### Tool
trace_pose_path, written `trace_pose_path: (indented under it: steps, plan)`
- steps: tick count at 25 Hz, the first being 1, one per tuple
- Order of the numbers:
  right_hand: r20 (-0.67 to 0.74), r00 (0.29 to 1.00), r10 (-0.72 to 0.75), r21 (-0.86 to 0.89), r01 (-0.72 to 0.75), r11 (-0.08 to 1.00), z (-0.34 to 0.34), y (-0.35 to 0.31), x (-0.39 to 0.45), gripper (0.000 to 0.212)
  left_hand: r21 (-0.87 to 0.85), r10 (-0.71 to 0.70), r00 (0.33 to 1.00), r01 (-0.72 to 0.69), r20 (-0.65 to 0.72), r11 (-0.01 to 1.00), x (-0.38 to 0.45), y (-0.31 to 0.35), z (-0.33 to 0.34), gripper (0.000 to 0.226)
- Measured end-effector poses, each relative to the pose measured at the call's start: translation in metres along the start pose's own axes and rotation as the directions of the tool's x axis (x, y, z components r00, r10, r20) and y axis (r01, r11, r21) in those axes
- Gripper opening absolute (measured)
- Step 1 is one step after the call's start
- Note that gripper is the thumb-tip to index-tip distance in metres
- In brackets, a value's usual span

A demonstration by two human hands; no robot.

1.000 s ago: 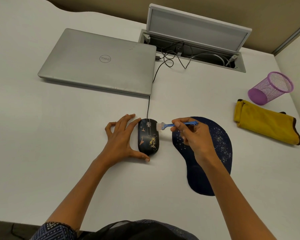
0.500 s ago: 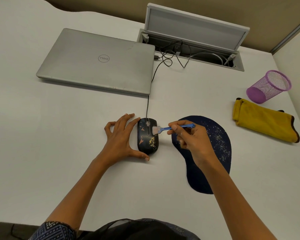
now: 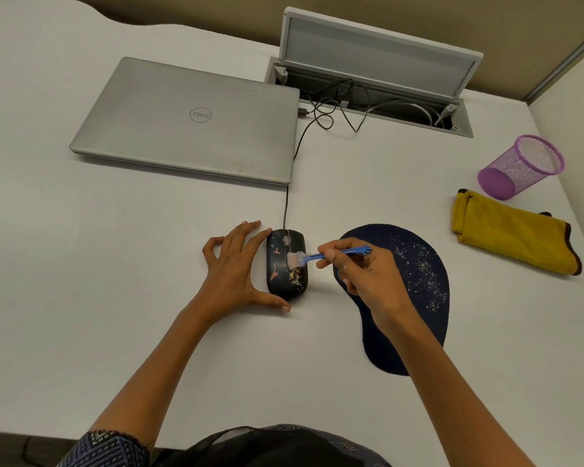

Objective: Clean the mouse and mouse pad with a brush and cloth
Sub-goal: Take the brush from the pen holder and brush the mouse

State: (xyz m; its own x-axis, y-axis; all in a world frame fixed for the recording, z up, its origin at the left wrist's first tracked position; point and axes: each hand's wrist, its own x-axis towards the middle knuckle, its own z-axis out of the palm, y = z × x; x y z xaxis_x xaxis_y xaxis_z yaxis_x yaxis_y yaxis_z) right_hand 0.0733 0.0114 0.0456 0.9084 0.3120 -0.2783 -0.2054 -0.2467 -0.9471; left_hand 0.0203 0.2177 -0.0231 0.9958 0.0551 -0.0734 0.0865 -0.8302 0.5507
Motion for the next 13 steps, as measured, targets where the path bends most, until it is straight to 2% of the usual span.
trace_pose_path:
  steps: [2, 5, 7, 13]
  plan:
    - [-0.007, 1.0, 0.007, -0.023, -0.007, 1.0, -0.001, 0.002, -0.002, 0.009, 0.001, 0.004, 1.0, -0.004, -0.001, 1.0, 0.0, 0.0, 0.001, 0.125]
    - [-0.117, 0.993, 0.011, -0.049, -0.017, 0.999, -0.011, 0.001, 0.001, 0.009, -0.002, 0.017, 1.0, -0.017, -0.02, 1.0, -0.001, -0.001, 0.001, 0.125]
    - [-0.142, 0.99, -0.008, -0.031, 0.004, 1.0, -0.014, 0.0, 0.002, 0.01, -0.002, 0.02, 0.999, -0.02, -0.029, 1.0, -0.001, -0.001, 0.001, 0.124]
    - [0.015, 1.0, -0.007, -0.016, 0.007, 1.0, 0.005, 0.003, -0.003, 0.008, 0.001, 0.007, 1.0, -0.007, -0.01, 1.0, 0.0, 0.0, 0.001, 0.125]
